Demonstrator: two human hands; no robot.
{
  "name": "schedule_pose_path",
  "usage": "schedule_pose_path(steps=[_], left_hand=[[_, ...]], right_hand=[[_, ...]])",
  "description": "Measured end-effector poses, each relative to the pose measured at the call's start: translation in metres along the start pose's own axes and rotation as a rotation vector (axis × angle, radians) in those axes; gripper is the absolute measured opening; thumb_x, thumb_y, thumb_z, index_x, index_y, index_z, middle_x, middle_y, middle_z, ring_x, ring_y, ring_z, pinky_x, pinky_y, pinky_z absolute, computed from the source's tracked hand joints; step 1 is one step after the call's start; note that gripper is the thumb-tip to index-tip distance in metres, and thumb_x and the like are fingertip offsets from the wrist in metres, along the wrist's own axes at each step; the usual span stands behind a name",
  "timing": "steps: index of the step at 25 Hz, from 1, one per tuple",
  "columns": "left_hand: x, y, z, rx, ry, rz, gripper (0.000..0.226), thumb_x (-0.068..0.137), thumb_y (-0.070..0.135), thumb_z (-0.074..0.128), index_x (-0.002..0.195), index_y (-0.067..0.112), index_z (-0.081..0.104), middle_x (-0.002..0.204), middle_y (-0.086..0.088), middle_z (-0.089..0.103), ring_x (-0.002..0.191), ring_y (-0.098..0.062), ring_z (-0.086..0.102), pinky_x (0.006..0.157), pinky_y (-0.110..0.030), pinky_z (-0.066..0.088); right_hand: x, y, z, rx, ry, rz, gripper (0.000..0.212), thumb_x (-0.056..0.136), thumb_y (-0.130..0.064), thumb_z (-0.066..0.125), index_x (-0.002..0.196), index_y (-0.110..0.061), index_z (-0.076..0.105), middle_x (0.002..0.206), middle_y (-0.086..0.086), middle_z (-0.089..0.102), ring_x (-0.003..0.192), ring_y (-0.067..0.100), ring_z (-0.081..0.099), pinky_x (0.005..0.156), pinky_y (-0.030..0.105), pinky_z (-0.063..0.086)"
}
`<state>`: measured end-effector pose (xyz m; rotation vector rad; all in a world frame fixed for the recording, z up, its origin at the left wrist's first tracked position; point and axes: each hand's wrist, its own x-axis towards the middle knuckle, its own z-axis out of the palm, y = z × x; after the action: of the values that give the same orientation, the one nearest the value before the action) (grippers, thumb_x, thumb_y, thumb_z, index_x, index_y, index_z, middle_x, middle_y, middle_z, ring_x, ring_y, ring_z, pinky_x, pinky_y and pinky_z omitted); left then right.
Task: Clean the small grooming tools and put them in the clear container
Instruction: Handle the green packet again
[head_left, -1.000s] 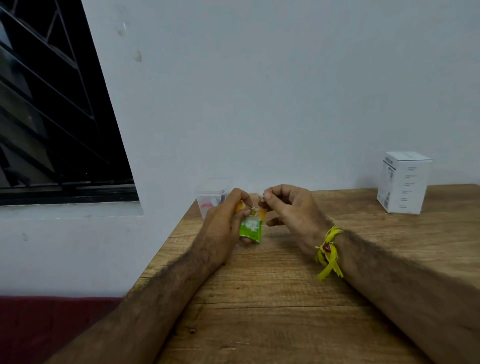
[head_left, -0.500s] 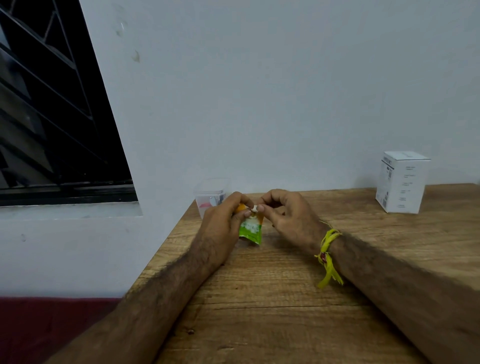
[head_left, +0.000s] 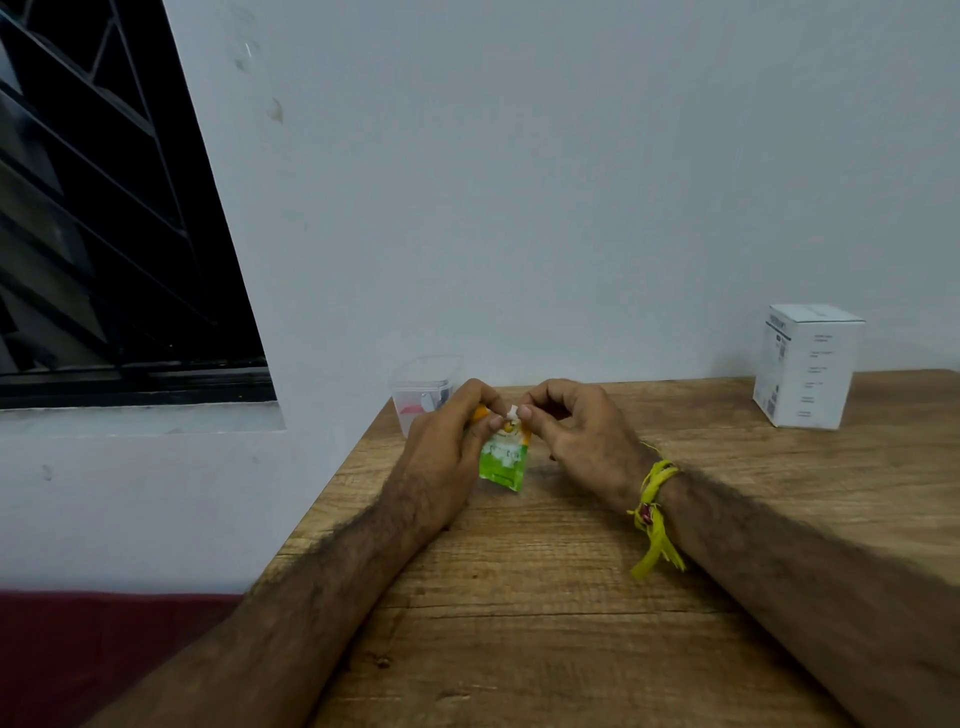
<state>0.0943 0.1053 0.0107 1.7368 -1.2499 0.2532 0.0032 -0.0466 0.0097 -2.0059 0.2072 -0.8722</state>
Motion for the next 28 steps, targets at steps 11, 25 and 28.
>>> schedule_pose_path(steps=[11, 25, 28], left_hand=[[-0.001, 0.0, -0.007, 0.017, 0.041, -0.045, 0.047, 0.084, 0.021, 0.08, 0.113, 0.04, 0.049, 0.085, 0.01, 0.071, 0.088, -0.009, 0.068, 0.078, -0.039, 0.058], [0.0, 0.003, -0.016, -0.013, -0.146, -0.032, 0.07, 0.073, 0.013, 0.089, 0.122, 0.044, 0.049, 0.091, 0.006, 0.072, 0.095, -0.003, 0.07, 0.086, -0.03, 0.06], [0.0, 0.006, -0.014, -0.125, -0.085, -0.035, 0.065, 0.074, 0.008, 0.087, 0.125, 0.032, 0.053, 0.089, 0.007, 0.074, 0.09, -0.007, 0.072, 0.08, -0.025, 0.059]], right_hand=[[-0.006, -0.002, -0.003, -0.266, -0.03, -0.295, 0.004, 0.091, -0.017, 0.068, 0.089, -0.02, 0.068, 0.085, -0.009, 0.063, 0.082, 0.007, 0.059, 0.067, 0.018, 0.045], [-0.001, -0.019, -0.017, 0.044, -0.251, 0.129, 0.016, 0.086, -0.018, 0.078, 0.093, -0.004, 0.077, 0.086, 0.012, 0.076, 0.073, 0.014, 0.071, 0.065, 0.029, 0.06], [0.001, -0.016, -0.02, 0.093, -0.228, 0.103, 0.014, 0.087, -0.01, 0.076, 0.091, 0.003, 0.075, 0.085, 0.02, 0.075, 0.076, 0.025, 0.073, 0.07, 0.034, 0.062]])
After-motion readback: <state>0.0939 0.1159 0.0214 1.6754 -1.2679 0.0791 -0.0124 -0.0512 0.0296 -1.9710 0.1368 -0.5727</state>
